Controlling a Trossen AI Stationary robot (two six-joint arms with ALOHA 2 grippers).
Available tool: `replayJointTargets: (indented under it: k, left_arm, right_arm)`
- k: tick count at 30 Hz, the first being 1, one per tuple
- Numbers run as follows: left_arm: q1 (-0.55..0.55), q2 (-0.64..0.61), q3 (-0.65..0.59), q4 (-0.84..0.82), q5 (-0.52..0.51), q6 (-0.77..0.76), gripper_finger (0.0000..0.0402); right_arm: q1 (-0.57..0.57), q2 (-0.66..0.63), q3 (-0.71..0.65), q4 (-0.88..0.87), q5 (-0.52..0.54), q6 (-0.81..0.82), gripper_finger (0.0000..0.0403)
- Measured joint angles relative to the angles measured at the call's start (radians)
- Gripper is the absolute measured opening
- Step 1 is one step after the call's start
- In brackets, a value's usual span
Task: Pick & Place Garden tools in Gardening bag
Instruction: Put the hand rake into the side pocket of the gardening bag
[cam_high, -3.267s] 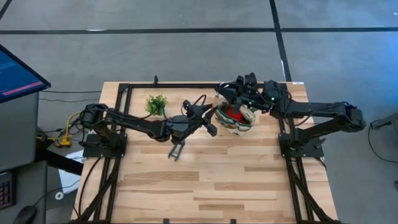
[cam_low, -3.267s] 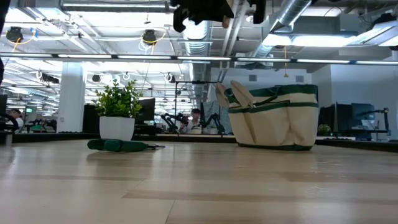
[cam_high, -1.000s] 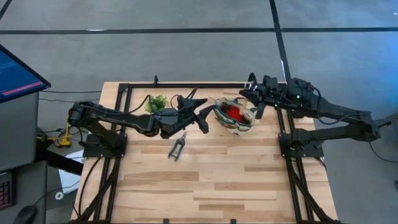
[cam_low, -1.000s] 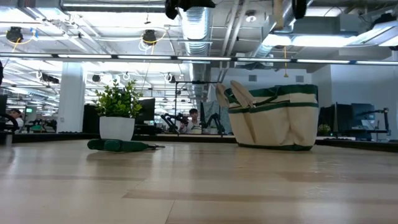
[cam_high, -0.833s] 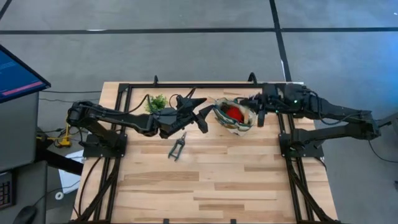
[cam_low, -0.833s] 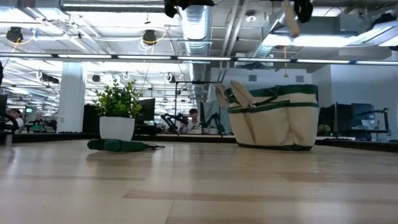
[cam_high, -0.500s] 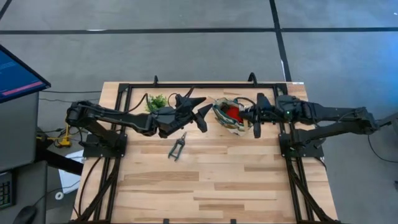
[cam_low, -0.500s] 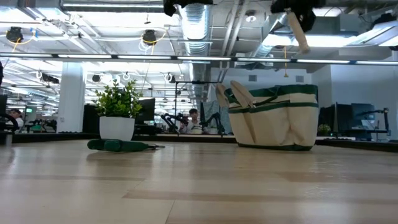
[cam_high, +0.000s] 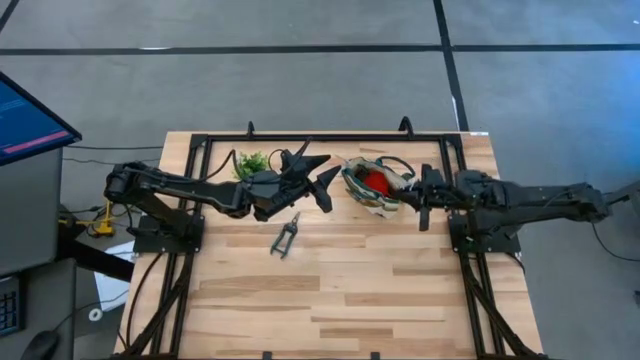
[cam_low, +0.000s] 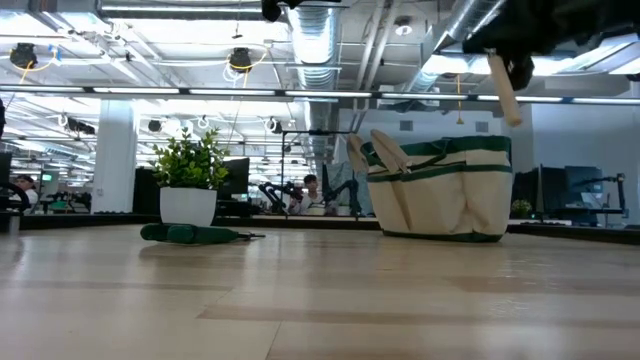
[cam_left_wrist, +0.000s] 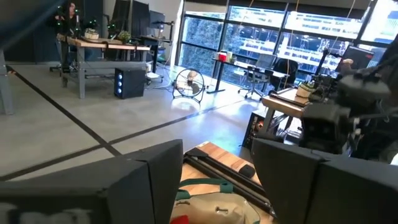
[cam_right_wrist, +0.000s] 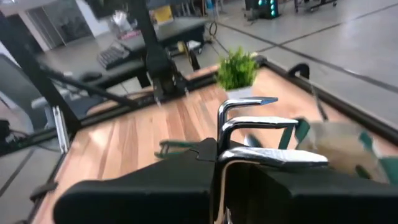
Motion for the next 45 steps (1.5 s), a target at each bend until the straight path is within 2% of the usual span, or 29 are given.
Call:
replayJointTargets:
  k: [6, 12, 29, 37, 45]
  left_arm:
    - [0.000, 0.000, 0.000, 0.001, 0.000, 0.000, 0.0181]
    - [0.000, 0.000, 0.000, 0.001, 0.000, 0.000, 0.0181]
    - [0.000, 0.000, 0.000, 0.001, 0.000, 0.000, 0.0181]
    - [0.009, 0.000, 0.000, 0.001, 0.000, 0.000, 0.0181]
    - [0.018, 0.000, 0.000, 0.001, 0.000, 0.000, 0.0181]
  right_arm:
    - [-0.003, -0.008, -0.076, 0.034, 0.069, -0.005, 0.0000]
    - [-0.023, -0.016, -0.180, 0.239, 0.081, -0.031, 0.0000]
    - [-0.150, -0.026, -0.190, 0.209, 0.075, -0.132, 0.0000]
    - [-0.152, 0.000, -0.190, 0.176, 0.001, -0.146, 0.0000]
    - [-0.145, 0.082, -0.190, 0.180, -0.035, -0.196, 0.0000]
